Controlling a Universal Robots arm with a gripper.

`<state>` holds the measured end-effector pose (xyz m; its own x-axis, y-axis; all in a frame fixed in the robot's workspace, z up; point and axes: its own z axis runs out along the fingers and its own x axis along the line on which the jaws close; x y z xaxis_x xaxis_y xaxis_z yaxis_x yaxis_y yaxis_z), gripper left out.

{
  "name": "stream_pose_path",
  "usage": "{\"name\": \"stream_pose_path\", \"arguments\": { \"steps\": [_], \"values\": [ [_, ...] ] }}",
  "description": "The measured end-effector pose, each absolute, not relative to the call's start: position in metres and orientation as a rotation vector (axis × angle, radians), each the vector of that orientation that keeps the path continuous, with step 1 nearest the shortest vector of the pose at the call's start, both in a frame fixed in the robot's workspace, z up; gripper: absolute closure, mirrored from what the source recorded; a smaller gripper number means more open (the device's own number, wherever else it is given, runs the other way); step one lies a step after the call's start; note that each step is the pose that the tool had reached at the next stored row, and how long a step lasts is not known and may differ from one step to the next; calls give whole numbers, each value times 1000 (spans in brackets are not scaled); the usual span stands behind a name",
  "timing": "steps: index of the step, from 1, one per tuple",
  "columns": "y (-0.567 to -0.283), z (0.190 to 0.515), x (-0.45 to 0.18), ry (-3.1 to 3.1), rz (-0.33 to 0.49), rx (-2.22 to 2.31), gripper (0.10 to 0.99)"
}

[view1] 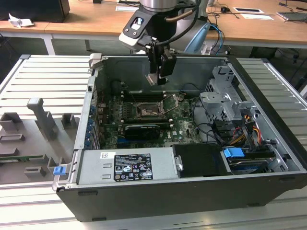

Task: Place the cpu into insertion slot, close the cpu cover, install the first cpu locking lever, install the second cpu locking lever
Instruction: 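Place the cpu into insertion slot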

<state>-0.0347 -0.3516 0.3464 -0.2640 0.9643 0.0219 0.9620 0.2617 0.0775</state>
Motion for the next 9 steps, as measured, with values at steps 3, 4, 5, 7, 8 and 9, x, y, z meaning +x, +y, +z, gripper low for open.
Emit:
{"name": "stream_pose_path", "arguments": {
  "steps": [3, 4, 5, 7, 8, 9],
  "values": [
    [-352, 346, -35, 2458, 117, 1903, 557],
    [-352, 346, -35, 2455, 116, 1907, 557],
    [-352, 346, -35, 2448, 116, 1916, 557],
    [-352, 346, -35, 2439, 116, 1927, 557],
    [-352, 345, -35, 2434, 116, 1934, 557],
    [-352, 345, -35, 2429, 116, 1939, 557]
  ]
}}
